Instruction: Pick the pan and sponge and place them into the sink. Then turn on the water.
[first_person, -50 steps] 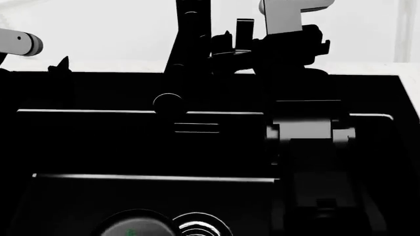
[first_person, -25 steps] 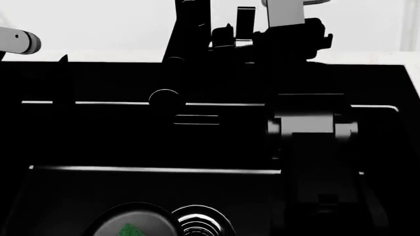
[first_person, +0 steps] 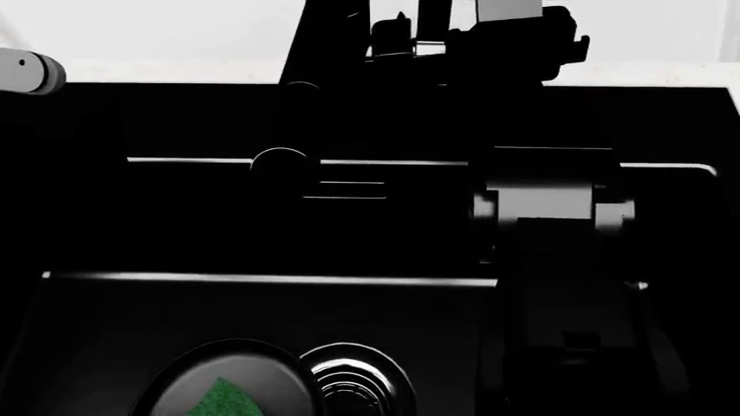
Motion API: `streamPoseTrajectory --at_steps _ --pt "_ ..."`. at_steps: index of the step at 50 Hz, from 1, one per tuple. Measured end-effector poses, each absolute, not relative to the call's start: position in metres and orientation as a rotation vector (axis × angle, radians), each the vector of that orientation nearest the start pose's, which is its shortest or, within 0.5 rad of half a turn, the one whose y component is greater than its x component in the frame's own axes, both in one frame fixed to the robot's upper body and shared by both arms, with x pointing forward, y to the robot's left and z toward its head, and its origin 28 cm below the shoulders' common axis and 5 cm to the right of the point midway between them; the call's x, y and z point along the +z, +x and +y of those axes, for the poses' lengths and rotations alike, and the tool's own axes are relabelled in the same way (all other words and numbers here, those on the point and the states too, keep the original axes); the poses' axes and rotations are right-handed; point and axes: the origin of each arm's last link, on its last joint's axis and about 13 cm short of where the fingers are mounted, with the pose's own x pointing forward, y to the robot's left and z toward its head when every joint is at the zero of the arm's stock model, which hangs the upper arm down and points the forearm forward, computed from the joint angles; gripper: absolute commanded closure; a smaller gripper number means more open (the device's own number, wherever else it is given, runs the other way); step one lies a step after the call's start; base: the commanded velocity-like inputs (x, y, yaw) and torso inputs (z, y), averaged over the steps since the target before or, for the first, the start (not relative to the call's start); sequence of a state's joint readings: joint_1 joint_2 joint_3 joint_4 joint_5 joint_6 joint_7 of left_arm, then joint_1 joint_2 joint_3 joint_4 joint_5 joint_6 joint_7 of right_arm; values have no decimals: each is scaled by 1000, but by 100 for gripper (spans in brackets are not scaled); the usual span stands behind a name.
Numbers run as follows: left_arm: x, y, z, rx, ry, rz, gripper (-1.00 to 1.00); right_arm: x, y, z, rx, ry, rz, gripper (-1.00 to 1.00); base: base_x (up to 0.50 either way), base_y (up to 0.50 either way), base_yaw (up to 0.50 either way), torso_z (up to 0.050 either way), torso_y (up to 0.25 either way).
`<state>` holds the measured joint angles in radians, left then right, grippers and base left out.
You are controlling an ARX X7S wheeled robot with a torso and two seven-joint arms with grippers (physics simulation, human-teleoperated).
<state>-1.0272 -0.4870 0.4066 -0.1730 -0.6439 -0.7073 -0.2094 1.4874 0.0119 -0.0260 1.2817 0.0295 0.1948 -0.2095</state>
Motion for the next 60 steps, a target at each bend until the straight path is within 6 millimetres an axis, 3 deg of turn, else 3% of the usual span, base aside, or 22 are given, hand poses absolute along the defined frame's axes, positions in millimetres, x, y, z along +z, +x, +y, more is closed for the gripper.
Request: streamPoseTrajectory --at_steps 60 --pt "227 355 270 -28 114 32 -100 246 439 -113 178 157 -6 -100 0 0 0 0 -1"
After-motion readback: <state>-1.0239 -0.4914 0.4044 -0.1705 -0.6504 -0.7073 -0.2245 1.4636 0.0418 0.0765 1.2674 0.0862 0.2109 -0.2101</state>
